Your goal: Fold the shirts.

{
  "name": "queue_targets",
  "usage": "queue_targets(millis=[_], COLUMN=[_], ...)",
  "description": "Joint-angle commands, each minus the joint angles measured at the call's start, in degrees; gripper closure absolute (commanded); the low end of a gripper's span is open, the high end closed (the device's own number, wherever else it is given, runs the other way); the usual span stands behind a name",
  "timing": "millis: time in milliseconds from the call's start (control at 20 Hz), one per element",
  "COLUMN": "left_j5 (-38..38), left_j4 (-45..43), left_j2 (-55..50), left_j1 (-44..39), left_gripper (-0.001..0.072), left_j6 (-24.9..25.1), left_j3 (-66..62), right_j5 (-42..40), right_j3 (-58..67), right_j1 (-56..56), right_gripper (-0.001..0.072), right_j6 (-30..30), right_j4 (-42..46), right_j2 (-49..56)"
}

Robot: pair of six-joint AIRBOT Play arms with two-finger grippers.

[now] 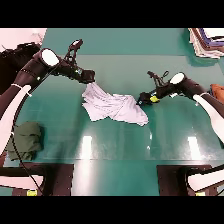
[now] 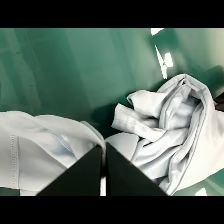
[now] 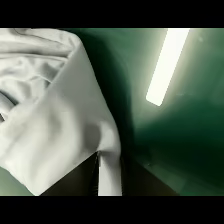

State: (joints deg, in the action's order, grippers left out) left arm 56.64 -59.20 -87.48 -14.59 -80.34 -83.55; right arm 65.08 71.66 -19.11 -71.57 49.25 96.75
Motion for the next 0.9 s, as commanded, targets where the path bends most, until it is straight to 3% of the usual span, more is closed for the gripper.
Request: queue_targets(millis=[0,50,250,650,850], left_j5=[1.0,1.6,1.9,-1.4,-1.9], left_j4=[0.0,0.0,-2.7,-5.8,-6.2], left_j2=[0.0,0.1,4.1,27.4,34.1], left_j1=[0.0,0.0,0.0,0.0,0.0], left_gripper=[0.0684,0.0684,0.0685,0.0684,0.0684], left_j6=[0.0,0.0,-0.2,-0.2,-0.2], left_j3=[-0.1,-0.1,-1.6,-17.4,-19.0], right_j5=[0.7,0.0,-0.8,1.8,3.0], right_j3=[4.2,4.7,8.8,23.7,23.3], right_j1=[-2.0,-2.5,-1.3,4.3,3.0], right_gripper=[0.0652,0.0698,0.0700,0.0700,0.0700], right_j6=[0.2,0.7,0.7,0.7,0.6], right_j4=[0.0,0.3,0.5,6.4,9.5], right_j2=[3.7,3.8,-0.7,-26.2,-34.8])
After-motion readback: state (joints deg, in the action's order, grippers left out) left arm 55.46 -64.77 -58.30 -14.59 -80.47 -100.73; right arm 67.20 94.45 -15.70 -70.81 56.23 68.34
